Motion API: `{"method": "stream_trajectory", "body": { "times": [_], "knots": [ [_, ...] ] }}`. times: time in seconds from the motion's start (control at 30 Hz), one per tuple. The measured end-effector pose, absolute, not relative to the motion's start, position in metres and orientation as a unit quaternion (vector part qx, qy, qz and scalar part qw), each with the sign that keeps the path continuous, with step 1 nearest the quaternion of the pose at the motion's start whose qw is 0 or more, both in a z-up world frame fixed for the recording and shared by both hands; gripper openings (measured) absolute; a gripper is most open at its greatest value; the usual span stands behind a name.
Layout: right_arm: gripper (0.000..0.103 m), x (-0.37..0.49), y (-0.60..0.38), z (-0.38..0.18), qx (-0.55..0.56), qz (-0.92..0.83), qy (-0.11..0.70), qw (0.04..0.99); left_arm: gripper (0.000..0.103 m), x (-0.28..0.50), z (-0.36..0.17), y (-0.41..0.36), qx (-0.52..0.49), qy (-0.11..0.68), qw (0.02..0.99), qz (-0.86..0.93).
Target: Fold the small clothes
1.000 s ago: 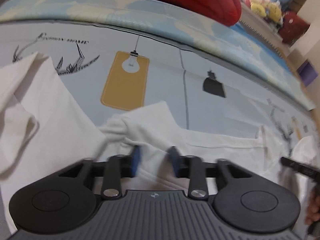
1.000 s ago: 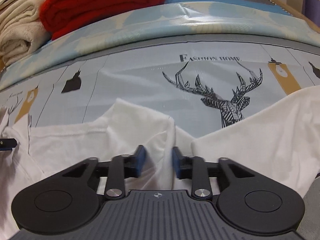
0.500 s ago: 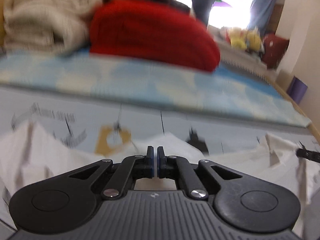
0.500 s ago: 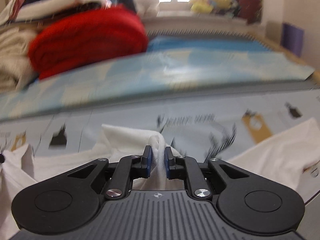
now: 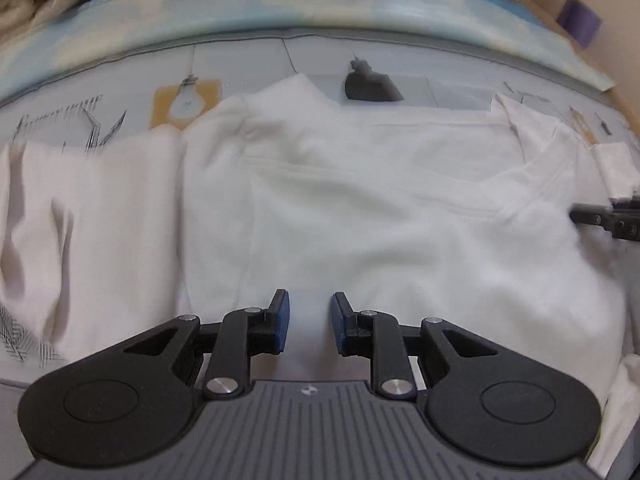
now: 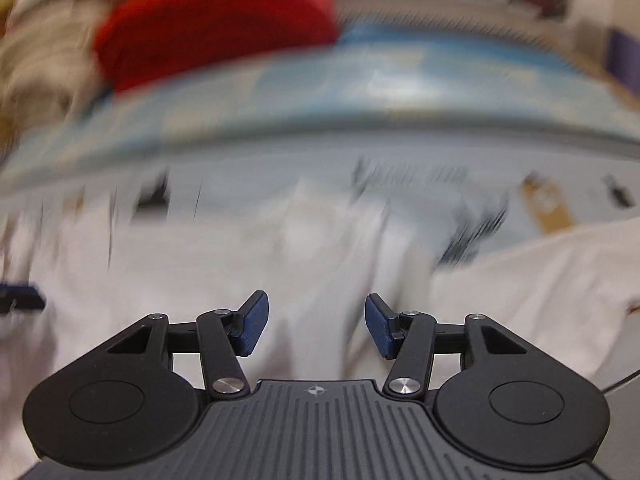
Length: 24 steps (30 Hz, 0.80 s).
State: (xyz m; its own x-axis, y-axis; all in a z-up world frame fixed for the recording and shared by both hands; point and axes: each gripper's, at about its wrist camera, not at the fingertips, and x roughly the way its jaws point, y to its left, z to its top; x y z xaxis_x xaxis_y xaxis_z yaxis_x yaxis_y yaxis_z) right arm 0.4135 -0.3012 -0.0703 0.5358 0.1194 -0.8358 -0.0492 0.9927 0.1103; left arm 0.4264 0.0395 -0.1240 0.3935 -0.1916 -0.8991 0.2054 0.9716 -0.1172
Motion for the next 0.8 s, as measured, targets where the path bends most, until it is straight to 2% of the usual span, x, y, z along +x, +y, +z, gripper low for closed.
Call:
{"method": "stream_trajectory", "body": {
  "times": [0.07, 0.2, 0.37, 0.43, 0.7, 0.8],
  "knots": [
    [0.056, 0.413, -0.293, -0.090, 0.001, 0.044, 0.527, 0.849, 0.026, 0.429, -0.116, 0.051, -0.017, 0.541, 0.833, -0.112],
    [0.057, 0.413, -0.294, -0.086, -0.004, 0.045, 0.526, 0.849, 0.026, 0.425, -0.095, 0.075, -0.073, 0.507, 0.850, -0.118],
    [0.057, 0.408, -0.298, -0.064, 0.018, 0.039, 0.502, 0.864, 0.027, 0.411, -0.119, 0.073, 0.010, 0.581, 0.808, -0.095],
    [0.057, 0.403, -0.300, -0.052, 0.026, 0.038, 0.493, 0.869, 0.027, 0.404, -0.111, 0.072, 0.028, 0.569, 0.815, -0.107],
    [0.056, 0.354, -0.315, 0.015, 0.035, 0.053, 0.431, 0.900, 0.027, 0.371, -0.052, 0.078, -0.013, 0.520, 0.842, -0.141],
    [0.051, 0.326, -0.321, 0.037, 0.029, 0.069, 0.418, 0.905, 0.027, 0.343, -0.040, 0.080, -0.008, 0.526, 0.837, -0.152]
  ]
}}
